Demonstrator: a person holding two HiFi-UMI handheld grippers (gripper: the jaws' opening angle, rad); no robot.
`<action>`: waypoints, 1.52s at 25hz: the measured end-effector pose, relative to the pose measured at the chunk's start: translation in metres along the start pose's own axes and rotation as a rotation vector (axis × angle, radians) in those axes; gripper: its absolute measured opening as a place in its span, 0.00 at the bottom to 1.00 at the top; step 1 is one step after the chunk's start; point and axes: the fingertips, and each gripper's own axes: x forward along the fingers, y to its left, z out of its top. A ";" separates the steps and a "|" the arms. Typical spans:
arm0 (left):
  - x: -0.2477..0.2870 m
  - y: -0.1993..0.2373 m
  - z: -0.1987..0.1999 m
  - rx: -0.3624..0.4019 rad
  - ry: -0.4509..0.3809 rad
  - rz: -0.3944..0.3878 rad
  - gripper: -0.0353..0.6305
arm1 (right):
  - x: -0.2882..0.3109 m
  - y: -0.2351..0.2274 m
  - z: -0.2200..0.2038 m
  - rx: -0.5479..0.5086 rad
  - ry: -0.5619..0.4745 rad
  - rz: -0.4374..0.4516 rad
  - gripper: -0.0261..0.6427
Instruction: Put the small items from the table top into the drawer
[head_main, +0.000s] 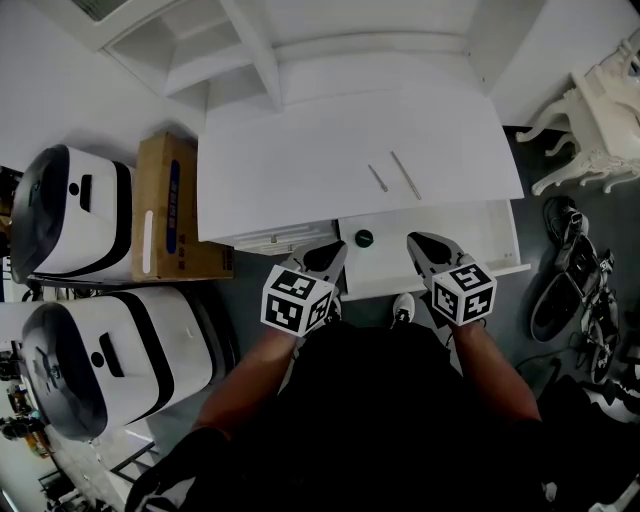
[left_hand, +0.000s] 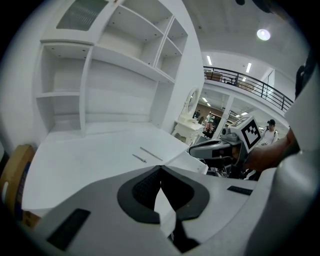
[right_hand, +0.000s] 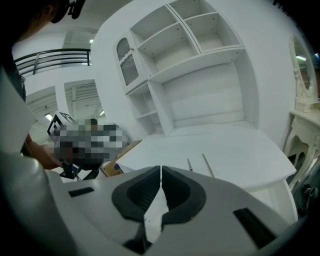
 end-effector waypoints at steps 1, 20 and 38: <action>0.000 0.002 -0.001 -0.001 0.003 0.006 0.06 | 0.001 -0.001 0.000 -0.005 0.001 -0.003 0.08; -0.006 0.025 -0.011 -0.029 0.010 0.063 0.06 | 0.081 -0.049 -0.016 -0.046 0.113 -0.100 0.08; -0.027 0.052 -0.029 -0.112 0.015 0.139 0.06 | 0.186 -0.105 -0.051 -0.210 0.326 -0.173 0.16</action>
